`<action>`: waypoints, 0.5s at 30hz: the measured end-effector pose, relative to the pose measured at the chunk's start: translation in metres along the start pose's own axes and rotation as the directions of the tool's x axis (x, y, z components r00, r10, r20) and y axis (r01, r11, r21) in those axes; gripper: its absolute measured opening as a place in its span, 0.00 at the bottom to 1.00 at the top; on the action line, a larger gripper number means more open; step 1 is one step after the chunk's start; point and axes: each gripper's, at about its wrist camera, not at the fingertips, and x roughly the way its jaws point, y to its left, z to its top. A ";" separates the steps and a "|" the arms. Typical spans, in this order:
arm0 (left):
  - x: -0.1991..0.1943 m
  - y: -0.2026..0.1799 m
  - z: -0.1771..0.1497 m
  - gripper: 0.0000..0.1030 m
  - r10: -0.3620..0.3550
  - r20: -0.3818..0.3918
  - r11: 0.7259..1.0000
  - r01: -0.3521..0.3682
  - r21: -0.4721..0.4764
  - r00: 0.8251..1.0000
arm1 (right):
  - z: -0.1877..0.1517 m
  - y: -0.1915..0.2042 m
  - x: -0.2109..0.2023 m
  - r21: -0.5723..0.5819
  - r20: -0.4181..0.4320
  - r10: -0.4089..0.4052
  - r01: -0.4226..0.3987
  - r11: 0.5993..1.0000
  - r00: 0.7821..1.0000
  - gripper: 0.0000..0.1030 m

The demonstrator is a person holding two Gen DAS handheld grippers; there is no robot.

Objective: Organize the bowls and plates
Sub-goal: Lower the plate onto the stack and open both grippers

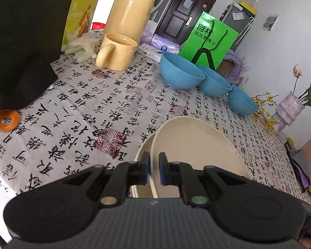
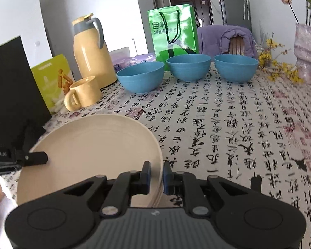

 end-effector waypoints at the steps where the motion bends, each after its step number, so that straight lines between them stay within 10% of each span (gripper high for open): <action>1: 0.002 0.001 0.000 0.09 0.000 -0.001 1.000 0.000 0.003 1.000 | 0.000 0.002 0.003 -0.011 0.000 -0.005 0.005 1.000 1.000 0.12; 15: -0.006 -0.005 -0.001 0.21 0.036 0.067 0.994 -0.043 0.097 0.997 | -0.004 0.017 0.007 -0.121 0.025 -0.048 0.050 0.991 0.999 0.23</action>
